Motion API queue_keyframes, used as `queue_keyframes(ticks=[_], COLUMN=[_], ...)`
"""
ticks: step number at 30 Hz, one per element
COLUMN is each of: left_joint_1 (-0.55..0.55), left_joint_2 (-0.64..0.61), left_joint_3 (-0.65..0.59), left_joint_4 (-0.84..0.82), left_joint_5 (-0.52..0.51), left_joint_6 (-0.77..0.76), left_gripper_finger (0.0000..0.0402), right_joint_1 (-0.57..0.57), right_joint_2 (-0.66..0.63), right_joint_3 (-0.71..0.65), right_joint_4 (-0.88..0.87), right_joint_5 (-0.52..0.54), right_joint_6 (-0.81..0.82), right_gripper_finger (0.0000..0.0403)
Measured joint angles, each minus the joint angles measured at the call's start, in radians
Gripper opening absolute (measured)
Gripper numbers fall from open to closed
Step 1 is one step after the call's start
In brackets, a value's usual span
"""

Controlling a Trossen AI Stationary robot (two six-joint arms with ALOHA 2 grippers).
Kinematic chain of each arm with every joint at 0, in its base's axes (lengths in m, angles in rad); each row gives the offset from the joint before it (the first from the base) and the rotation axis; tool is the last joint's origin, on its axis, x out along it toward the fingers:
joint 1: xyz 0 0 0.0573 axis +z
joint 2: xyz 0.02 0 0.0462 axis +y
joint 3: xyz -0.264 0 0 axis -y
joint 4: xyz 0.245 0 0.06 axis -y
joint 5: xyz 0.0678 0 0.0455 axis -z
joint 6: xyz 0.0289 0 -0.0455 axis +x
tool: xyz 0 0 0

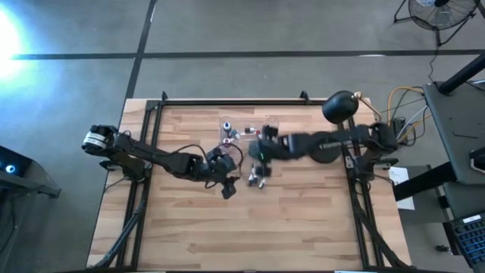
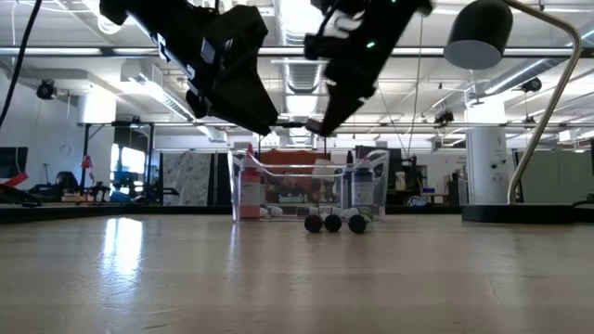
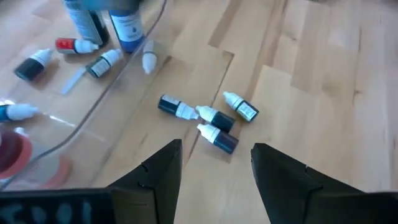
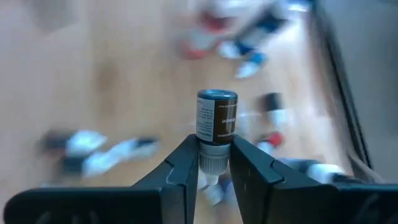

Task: Pick & Place food coloring
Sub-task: Put the small brown food coloring bottle into the transparent bin, then put the small green food coloring bottle into the transparent bin

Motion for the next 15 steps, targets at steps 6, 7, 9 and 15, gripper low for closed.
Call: queue_keyframes(ticks=[6,7,9,15], left_joint_1=[-0.01,-0.01,-0.01,-0.011], left_joint_2=[-0.014,-0.018,-0.03,-0.032], left_joint_3=[0.0,0.0,0.0,-0.001], left_joint_4=[-0.057,-0.066,-0.1,-0.142], left_joint_5=[-0.055,-0.059,-0.067,-0.07], left_joint_6=[-0.028,-0.035,-0.047,-0.066], left_gripper_finger=[0.0167,0.0167,0.0167,0.0167], right_joint_1=[-0.154,-0.164,-0.175,-0.17], right_joint_2=[0.131,0.152,0.195,0.276], right_joint_3=[0.116,0.139,0.189,0.276], right_joint_4=[-0.027,-0.042,-0.06,-0.129], right_joint_5=[-0.105,-0.13,-0.169,-0.168], right_joint_6=[0.077,0.077,0.076,0.023], right_gripper_finger=[0.0073,0.0075,0.0083,0.0121])
